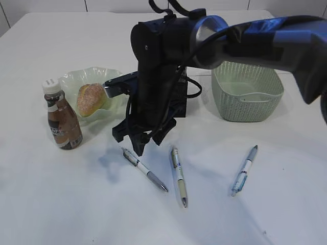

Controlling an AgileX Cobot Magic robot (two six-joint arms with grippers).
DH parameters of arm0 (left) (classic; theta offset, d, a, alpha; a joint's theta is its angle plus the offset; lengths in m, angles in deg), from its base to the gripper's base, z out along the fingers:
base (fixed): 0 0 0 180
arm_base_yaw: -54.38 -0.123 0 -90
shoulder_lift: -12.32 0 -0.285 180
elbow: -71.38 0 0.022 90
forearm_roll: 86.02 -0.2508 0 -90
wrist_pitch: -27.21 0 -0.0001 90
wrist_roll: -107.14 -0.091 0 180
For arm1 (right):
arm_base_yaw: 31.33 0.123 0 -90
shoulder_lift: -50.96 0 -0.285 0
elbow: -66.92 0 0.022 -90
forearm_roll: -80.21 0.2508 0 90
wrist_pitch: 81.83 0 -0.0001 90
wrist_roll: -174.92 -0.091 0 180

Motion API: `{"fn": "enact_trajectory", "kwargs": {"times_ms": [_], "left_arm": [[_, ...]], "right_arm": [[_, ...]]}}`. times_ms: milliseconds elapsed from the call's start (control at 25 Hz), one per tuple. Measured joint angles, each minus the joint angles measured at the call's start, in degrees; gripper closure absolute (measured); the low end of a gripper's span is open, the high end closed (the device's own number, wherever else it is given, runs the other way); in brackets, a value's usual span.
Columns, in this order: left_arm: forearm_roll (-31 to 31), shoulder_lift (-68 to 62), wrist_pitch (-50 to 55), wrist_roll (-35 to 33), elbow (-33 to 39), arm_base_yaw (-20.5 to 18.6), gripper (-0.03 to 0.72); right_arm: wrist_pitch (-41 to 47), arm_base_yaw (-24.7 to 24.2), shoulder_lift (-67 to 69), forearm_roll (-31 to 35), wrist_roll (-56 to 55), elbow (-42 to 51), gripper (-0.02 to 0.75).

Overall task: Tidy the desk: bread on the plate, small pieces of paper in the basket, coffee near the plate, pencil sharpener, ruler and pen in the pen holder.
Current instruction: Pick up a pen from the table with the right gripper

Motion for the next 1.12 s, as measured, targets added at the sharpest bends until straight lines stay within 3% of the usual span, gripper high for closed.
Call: {"fn": "enact_trajectory", "kwargs": {"times_ms": [280,720,1120], "left_arm": [[-0.14,0.0,0.37,0.1,0.0,-7.21,0.447],[1.07,0.0,-0.93,0.1,0.0,-7.56,0.447],[2.1,0.0,-1.48,0.1,0.0,-7.56,0.447]], "right_arm": [[1.31,0.19,2.63,0.84,1.53,-5.2,0.315],[1.81,1.72,6.99,0.51,3.41,-6.86,0.316],[-3.12,1.94,7.6,-1.49,3.51,-6.86,0.316]]}}
